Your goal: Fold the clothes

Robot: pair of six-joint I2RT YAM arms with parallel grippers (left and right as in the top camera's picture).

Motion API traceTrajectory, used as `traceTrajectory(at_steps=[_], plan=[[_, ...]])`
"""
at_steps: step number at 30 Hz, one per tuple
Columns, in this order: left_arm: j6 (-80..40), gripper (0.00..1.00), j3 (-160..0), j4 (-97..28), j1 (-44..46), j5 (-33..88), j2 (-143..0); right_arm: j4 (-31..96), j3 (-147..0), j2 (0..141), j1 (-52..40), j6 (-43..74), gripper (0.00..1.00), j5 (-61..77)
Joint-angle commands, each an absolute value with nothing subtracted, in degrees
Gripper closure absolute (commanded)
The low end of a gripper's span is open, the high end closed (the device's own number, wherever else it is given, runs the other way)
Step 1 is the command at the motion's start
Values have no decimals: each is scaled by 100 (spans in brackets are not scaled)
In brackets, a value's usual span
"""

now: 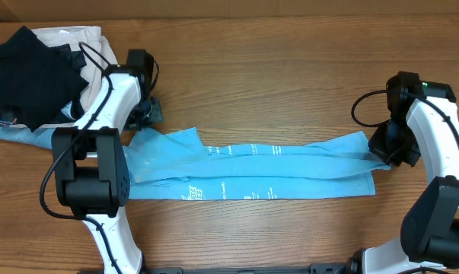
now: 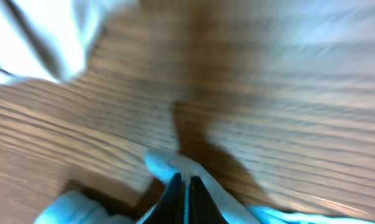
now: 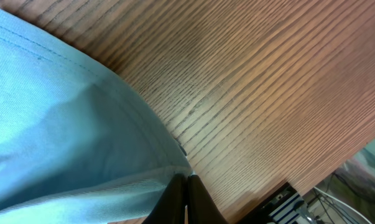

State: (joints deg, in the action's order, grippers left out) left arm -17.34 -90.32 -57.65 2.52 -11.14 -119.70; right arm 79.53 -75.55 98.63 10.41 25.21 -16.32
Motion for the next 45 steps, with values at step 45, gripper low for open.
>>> traceTrajectory(at_steps=[45], plan=[[-1216, 96, -11059, -9686, 266, 180, -10818, 7835, -7533, 9719, 1066, 2504, 96, -1638]])
